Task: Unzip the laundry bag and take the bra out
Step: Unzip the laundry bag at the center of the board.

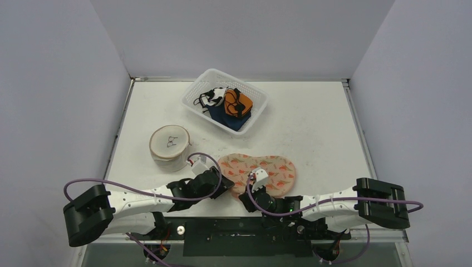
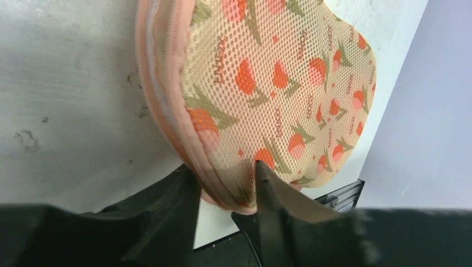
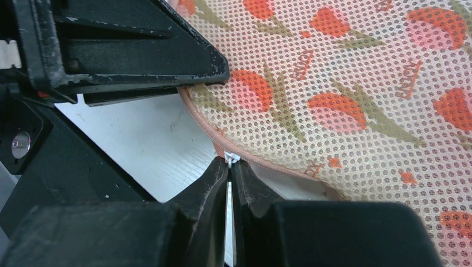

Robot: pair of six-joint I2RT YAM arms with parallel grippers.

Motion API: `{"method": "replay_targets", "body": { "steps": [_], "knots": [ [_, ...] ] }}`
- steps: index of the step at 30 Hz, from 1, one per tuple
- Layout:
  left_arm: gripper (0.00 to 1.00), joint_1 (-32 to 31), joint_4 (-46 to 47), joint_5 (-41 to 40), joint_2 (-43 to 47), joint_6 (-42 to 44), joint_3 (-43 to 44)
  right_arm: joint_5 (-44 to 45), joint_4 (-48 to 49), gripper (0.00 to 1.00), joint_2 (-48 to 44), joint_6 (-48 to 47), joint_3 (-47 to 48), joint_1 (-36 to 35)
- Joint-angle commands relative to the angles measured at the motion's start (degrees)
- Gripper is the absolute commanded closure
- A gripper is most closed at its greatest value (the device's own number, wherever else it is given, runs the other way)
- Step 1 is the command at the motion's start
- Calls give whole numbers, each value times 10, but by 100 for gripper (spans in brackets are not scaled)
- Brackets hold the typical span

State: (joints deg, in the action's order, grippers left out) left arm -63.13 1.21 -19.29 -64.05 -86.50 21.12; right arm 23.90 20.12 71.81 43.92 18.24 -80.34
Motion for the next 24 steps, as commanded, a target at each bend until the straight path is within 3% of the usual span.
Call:
{"method": "replay_targets", "body": {
  "steps": [1, 8, 24],
  "knots": [
    [68, 13, 37, -2, -11, 7, 2, 2, 27, 95, 4, -7, 19, -3],
    [99, 22, 25, -11, -10, 10, 3, 6, -9, 95, -17, 3, 20, -4],
    [100, 43, -37, -43, 25, 23, 11, 64, -182, 95, -131, 73, -6, -8]
  ]
}}
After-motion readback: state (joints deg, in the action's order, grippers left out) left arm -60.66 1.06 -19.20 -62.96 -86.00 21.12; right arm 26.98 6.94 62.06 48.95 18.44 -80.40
